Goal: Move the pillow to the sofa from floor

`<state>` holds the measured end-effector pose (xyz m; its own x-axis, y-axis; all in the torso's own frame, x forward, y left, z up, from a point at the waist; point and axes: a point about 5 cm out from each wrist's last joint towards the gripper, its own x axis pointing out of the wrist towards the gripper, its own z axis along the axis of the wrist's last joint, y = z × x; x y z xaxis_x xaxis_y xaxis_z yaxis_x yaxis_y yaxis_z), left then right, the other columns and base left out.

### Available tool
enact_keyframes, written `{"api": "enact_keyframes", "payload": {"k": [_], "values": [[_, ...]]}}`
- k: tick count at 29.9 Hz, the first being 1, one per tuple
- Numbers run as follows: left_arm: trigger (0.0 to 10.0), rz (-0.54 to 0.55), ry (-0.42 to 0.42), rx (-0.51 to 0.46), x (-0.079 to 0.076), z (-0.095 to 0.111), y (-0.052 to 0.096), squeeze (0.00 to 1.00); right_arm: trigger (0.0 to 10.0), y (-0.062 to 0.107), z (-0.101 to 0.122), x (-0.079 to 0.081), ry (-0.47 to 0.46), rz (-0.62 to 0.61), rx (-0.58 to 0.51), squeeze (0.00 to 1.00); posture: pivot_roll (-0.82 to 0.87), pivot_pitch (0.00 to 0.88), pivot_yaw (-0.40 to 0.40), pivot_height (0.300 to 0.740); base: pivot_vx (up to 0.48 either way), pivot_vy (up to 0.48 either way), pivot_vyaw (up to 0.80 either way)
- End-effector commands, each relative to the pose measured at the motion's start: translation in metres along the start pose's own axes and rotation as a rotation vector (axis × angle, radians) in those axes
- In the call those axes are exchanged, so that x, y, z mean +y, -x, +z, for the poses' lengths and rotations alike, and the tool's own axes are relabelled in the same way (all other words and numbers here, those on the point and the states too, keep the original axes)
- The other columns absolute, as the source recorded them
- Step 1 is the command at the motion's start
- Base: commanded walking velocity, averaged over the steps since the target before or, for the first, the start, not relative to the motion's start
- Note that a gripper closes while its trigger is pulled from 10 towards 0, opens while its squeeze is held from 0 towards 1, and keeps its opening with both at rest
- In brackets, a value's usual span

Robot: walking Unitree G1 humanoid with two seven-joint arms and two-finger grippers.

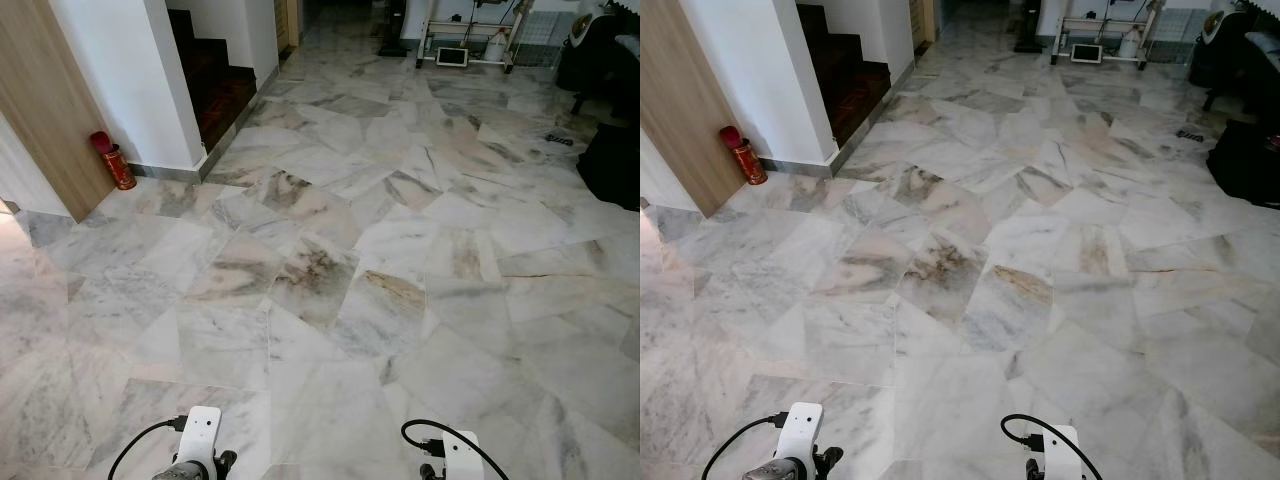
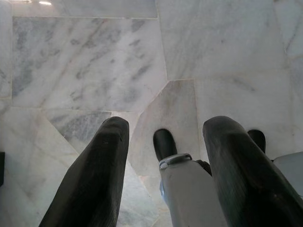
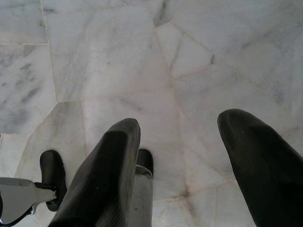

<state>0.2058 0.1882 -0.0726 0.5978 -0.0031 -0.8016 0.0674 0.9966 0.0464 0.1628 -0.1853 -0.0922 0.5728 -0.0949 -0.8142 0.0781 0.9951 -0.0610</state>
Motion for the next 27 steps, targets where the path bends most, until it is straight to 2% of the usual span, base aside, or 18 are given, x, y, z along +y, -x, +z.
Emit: {"api": "enact_keyframes", "payload": {"k": [1,5,10,15,18,27], "values": [[10.0,0.035,0.036,0.095,0.011,-0.010,0.002,0.00,10.0,-0.001,0.016,-0.041,-0.341,-0.084,-0.044,0.00,-0.12,0.032,-0.003,0.740,0.000,0.000,0.00],[10.0,0.037,0.047,0.086,0.012,-0.007,0.001,0.00,10.0,-0.002,0.017,-0.036,-0.348,-0.043,-0.038,0.00,-0.11,0.040,-0.008,0.740,0.000,0.000,0.00],[10.0,0.040,0.066,0.084,0.011,-0.007,0.001,0.00,10.0,-0.002,0.017,-0.037,-0.345,-0.056,-0.035,0.00,-0.10,0.042,-0.011,0.740,0.000,0.000,0.00],[10.0,0.040,0.081,0.082,0.011,-0.005,0.001,0.00,10.0,-0.003,0.023,-0.029,-0.336,-0.013,-0.051,0.00,-0.10,0.052,-0.010,0.740,0.000,0.000,0.00],[10.0,0.037,0.078,0.080,0.011,-0.004,0.001,0.00,10.0,-0.004,0.025,-0.029,-0.301,-0.026,-0.057,0.00,-0.10,0.053,-0.009,0.740,0.000,0.000,0.00],[10.0,0.020,0.062,0.071,0.008,-0.001,0.000,0.00,10.0,-0.003,0.021,-0.033,-0.296,-0.030,-0.050,0.00,-0.10,0.062,-0.010,0.740,0.000,0.000,0.00]]}}
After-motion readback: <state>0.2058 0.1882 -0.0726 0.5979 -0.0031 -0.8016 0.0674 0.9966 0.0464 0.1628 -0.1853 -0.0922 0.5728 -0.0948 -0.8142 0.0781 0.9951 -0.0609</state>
